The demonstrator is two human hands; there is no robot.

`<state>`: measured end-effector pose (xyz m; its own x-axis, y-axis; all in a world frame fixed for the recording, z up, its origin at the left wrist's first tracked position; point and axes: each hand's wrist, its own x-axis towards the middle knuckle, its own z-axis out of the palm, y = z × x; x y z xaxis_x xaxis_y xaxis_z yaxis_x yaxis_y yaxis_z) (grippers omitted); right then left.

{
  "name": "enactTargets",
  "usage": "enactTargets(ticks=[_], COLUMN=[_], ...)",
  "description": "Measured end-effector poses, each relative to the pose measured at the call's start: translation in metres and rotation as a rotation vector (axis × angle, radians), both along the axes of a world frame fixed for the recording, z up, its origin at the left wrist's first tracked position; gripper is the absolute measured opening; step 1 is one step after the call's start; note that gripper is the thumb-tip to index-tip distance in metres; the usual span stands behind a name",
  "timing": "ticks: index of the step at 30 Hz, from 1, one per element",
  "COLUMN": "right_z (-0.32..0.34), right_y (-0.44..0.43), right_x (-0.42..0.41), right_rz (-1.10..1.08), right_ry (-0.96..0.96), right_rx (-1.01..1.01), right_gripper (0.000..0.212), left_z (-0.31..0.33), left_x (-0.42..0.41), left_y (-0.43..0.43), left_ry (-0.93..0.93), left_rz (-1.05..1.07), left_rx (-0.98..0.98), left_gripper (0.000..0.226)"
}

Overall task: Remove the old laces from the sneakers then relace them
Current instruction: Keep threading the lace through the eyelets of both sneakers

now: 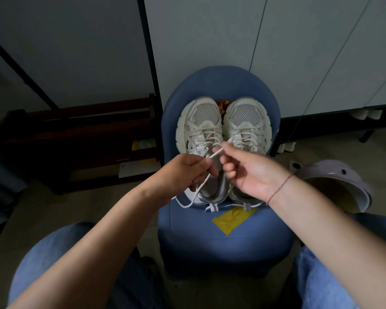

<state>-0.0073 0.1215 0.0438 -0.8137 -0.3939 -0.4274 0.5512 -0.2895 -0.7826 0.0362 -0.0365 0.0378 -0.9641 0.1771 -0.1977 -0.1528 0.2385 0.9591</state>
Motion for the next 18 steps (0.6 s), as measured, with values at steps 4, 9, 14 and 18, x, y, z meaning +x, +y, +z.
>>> enactTargets(ticks=[4, 9, 14, 18], right_z=[0.000, 0.003, -0.003, -0.003], right_y=[-0.008, 0.006, 0.007, -0.003], right_x=[0.008, -0.018, -0.014, -0.003], right_rz=[0.014, -0.245, -0.046, 0.039], right_ry=[0.170, 0.007, 0.060, 0.214], right_rx=[0.066, -0.159, -0.056, 0.025], right_gripper=[0.016, 0.020, 0.017, 0.017], left_z=[0.000, 0.002, 0.001, 0.001], left_x=[0.000, 0.000, 0.000, -0.001], left_y=[0.003, 0.000, 0.000, 0.001], left_ry=[-0.017, -0.007, -0.015, -0.012], left_rz=[0.001, -0.009, -0.010, -0.009], left_rx=[0.024, 0.021, 0.050, 0.076], left_gripper=[0.034, 0.035, 0.035, 0.035])
